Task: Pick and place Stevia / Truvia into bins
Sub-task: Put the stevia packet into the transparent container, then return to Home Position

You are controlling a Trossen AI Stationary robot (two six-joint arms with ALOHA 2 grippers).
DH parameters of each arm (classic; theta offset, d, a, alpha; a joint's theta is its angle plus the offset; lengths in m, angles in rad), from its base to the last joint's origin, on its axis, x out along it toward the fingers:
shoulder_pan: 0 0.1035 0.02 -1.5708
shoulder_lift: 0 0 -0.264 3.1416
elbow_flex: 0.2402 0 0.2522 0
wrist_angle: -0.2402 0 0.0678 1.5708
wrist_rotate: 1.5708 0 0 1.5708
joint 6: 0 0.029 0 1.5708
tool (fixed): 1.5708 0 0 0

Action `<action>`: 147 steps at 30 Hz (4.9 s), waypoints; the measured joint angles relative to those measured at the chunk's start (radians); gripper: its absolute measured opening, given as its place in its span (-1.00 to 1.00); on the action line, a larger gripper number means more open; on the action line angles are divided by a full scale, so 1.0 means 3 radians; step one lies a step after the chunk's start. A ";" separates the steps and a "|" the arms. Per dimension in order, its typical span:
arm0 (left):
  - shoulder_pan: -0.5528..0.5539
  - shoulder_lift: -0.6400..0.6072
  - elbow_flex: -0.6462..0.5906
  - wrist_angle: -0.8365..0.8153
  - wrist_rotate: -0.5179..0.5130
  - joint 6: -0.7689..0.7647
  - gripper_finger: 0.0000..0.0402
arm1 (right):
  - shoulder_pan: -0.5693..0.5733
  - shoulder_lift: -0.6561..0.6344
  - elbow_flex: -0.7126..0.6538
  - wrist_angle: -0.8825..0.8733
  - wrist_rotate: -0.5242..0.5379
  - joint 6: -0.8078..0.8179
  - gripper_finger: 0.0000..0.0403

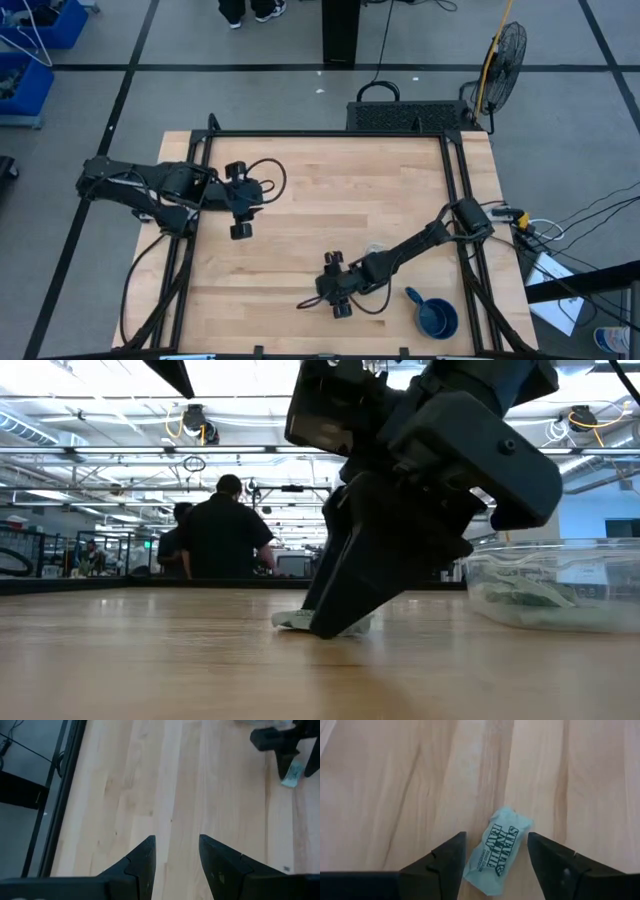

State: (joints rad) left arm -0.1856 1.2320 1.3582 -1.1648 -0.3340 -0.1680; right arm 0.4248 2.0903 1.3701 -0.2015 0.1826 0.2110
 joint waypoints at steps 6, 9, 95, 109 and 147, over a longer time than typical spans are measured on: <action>0.0000 0.0001 -0.0107 0.0001 0.0000 0.0000 -0.22 | -0.0061 -0.0015 0.0000 -0.0150 -0.0099 0.0177 -0.12; 0.0000 0.0001 -0.0121 0.0001 0.0000 0.0000 -0.22 | -0.0098 -0.0018 0.0000 -0.0169 -0.0176 0.0136 -0.26; -0.0378 -0.4091 -0.3181 0.2147 -0.0069 -0.0617 -0.22 | -0.0830 -0.6535 -0.4359 0.1840 -0.1230 -0.0482 -0.25; -0.0378 -0.4092 -0.4079 0.3440 0.0178 -0.0401 -0.22 | -0.0831 -0.6754 -0.4370 0.1308 -0.1228 -0.0438 -0.26; -0.0009 -0.3683 -0.4486 0.4004 0.0573 0.0257 -0.22 | -0.0830 -0.6746 -0.4379 0.1228 -0.1223 -0.0569 -0.25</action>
State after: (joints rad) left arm -0.1883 0.1272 0.0124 0.0364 -0.1619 -0.0910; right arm 0.1757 0.0666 0.0563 0.1669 -0.1844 0.0402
